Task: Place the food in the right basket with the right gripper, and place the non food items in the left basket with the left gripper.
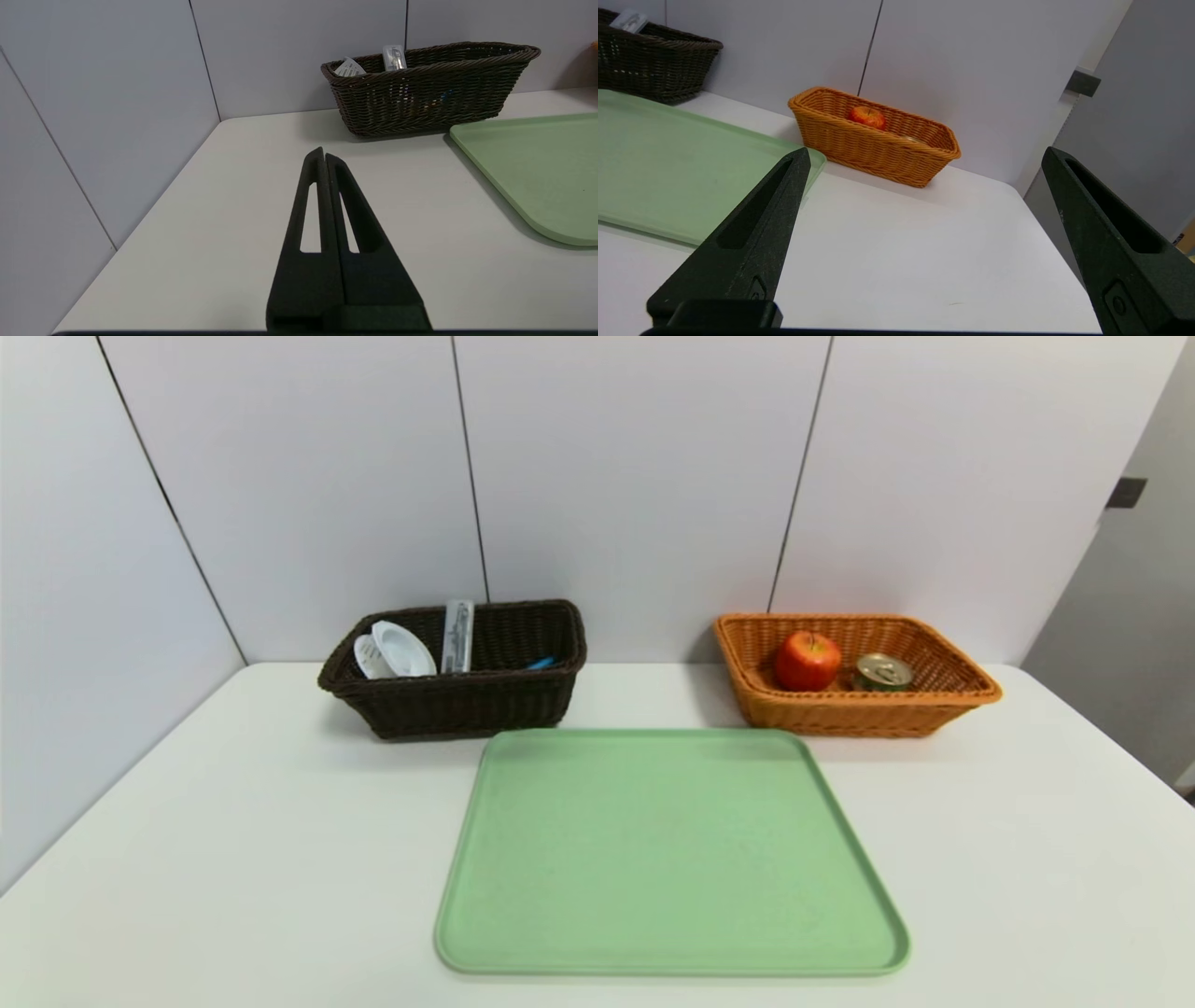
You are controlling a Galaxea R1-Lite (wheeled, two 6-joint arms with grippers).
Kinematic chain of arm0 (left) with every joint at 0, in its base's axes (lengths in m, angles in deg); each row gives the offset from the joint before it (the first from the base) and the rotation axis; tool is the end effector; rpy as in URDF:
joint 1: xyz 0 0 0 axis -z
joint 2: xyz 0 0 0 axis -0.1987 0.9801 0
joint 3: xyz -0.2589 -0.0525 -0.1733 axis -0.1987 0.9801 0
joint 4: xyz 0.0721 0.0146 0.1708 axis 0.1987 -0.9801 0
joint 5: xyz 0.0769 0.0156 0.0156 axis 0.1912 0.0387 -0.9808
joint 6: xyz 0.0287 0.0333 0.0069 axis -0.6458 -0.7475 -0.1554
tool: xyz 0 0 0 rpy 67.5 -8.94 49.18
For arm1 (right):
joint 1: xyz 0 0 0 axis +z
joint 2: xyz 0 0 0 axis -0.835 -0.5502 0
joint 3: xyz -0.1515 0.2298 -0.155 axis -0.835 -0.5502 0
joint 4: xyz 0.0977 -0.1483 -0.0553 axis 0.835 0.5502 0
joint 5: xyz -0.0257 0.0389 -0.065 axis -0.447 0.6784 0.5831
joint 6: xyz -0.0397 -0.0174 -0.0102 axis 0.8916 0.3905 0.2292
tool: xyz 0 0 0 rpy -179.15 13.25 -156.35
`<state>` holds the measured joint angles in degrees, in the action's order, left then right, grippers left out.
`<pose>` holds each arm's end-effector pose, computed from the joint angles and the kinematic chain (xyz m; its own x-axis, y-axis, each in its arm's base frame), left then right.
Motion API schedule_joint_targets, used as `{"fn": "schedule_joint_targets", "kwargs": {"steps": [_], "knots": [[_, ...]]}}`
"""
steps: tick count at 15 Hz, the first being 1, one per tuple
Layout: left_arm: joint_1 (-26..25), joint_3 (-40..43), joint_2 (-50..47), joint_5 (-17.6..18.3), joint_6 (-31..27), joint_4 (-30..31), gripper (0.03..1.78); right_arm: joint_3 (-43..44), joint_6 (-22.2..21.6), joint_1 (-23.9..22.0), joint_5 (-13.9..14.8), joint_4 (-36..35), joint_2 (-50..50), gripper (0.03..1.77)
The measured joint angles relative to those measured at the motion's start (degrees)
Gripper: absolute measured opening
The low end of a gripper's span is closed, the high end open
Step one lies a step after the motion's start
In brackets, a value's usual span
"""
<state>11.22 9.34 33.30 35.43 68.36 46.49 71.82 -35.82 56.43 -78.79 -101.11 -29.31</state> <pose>-0.0259 0.0013 0.1084 0.9649 0.0346 0.2603 -0.0607 0.9938 0.0929 -0.0293 0.0040 0.1172 0.9477 0.0872 0.3070 0.0085 0.9547 -0.2973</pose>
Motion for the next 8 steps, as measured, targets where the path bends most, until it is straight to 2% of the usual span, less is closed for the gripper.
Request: {"fn": "schedule_joint_targets", "kwargs": {"steps": [8], "knots": [[0.0, 0.1, 0.0, 0.6, 0.3, -1.1, 0.04, -1.2, -0.5, 0.0, -0.1, 0.0, 0.0, 1.71]]}}
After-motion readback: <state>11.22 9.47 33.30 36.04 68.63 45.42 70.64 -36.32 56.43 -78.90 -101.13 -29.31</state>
